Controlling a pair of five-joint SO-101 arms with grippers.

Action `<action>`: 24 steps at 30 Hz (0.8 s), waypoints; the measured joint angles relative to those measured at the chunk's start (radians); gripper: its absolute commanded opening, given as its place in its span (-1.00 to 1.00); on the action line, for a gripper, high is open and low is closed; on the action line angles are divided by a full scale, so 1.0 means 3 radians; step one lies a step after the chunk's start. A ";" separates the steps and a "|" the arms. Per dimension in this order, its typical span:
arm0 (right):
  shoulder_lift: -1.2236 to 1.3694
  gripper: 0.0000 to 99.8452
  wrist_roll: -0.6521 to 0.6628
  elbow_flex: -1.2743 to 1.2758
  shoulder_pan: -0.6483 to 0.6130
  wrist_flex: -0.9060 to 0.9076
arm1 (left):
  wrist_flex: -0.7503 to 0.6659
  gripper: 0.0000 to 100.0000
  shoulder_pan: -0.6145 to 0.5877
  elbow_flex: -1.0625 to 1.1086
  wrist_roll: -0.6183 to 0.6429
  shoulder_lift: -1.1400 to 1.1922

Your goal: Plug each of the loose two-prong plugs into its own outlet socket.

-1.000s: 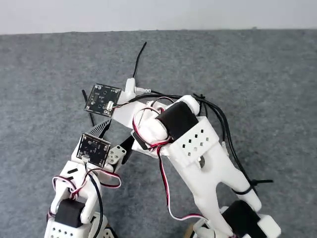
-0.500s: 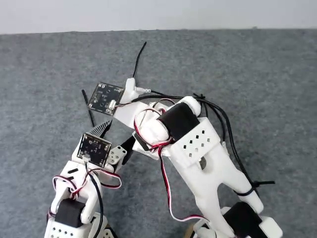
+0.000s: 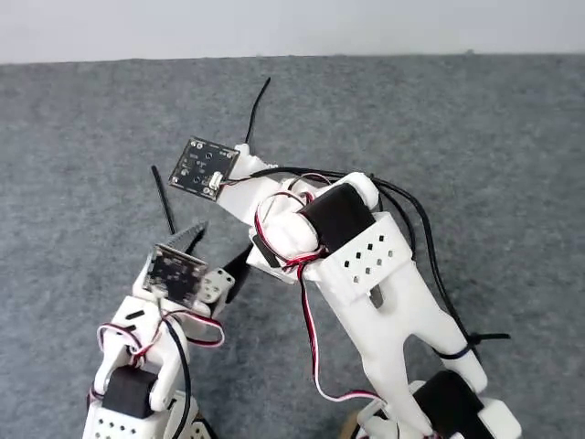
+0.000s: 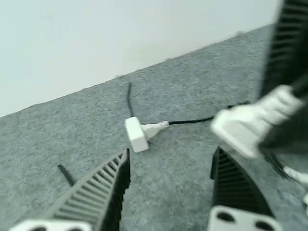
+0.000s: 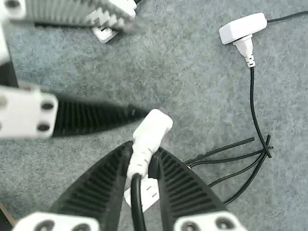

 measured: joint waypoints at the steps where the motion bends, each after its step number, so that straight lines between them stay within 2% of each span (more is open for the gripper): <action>1: 0.0041 -0.98 0.0000 -0.0010 0.0000 -0.0005 | -0.0046 -0.45 -0.0072 0.0000 0.0056 0.0000; 5: 0.0394 -0.98 0.0000 -0.0302 0.0000 -0.0010 | -0.0159 -0.45 -0.0476 0.0000 0.0286 0.0005; 8: 0.0736 -0.98 0.0000 -0.0619 0.0000 0.0036 | -0.0123 -0.45 -0.0634 -0.0072 0.0353 0.0005; 13: 0.1366 -0.98 0.0031 -0.1197 -0.0005 0.0189 | 0.0394 -0.45 -0.1161 -0.0481 0.0358 -0.0015; 16: 0.1458 -0.98 0.0092 -0.1396 -0.0015 0.0189 | 0.0501 -0.45 -0.1534 -0.0501 0.0358 -0.0010; 24: 0.1463 -0.98 0.0113 -0.1468 0.0051 0.0189 | 0.0501 -0.45 -0.1637 -0.0394 0.0261 -0.0015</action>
